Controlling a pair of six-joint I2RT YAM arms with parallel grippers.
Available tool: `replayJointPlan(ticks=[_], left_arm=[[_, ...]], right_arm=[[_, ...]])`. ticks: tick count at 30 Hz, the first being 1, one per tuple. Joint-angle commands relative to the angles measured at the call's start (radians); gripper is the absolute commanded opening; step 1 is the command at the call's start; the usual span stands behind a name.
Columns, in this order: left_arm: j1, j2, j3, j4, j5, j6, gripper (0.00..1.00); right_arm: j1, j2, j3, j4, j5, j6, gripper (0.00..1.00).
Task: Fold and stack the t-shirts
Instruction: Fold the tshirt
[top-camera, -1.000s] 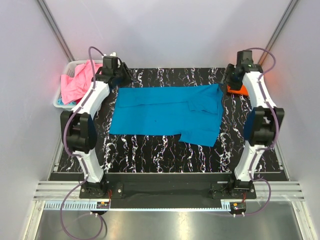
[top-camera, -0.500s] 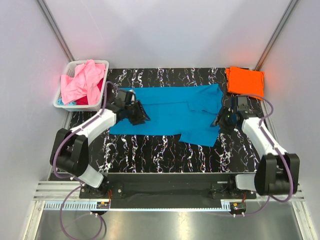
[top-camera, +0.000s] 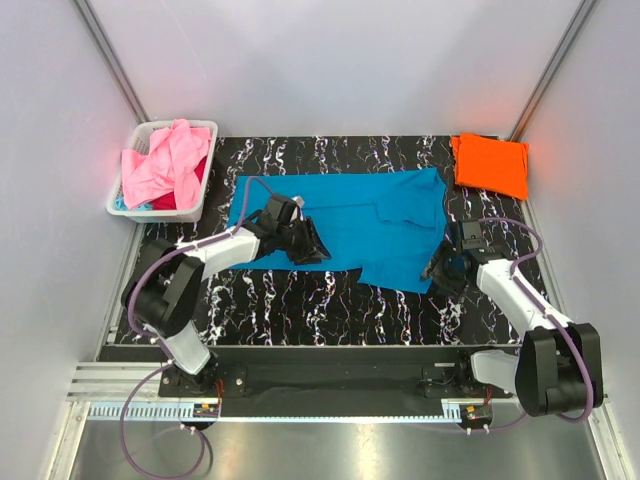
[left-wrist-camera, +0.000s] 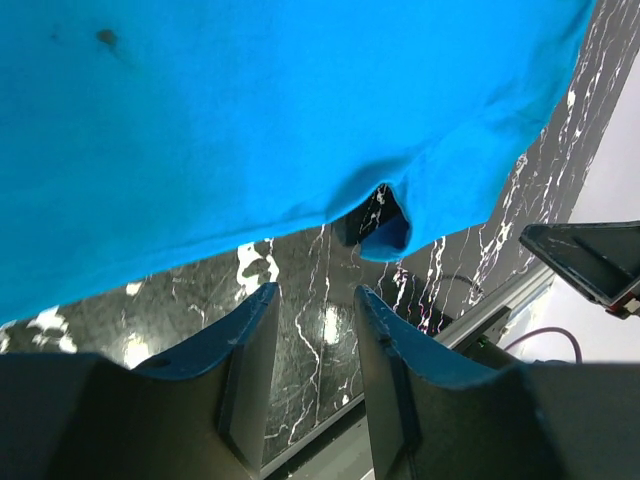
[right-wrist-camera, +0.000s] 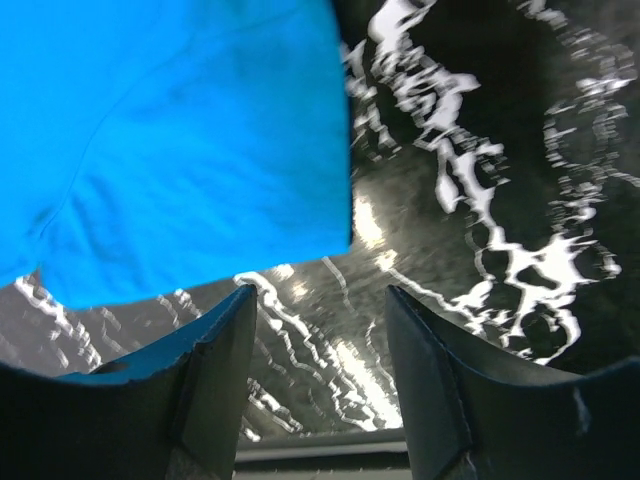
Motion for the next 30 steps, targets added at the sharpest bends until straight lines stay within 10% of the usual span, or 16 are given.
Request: replayJointPlan(ticks=[1, 19, 27, 30], left_arm=[[-0.006, 0.014, 0.003, 0.107, 0.071, -0.015, 0.40], [-0.010, -0.024, 0.003, 0.083, 0.108, 0.005, 0.40], [-0.008, -0.058, -0.002, 0.054, 0.091, 0.019, 0.40], [-0.008, -0.061, 0.003, 0.049, 0.093, 0.021, 0.40]], right_arm=[[0.004, -0.012, 0.010, 0.004, 0.095, 0.011, 0.62], [0.003, 0.095, -0.051, 0.163, -0.035, 0.069, 0.60], [-0.008, 0.168, -0.091, 0.238, -0.089, 0.089, 0.45], [-0.011, 0.166, -0.088, 0.238, -0.086, 0.093, 0.23]])
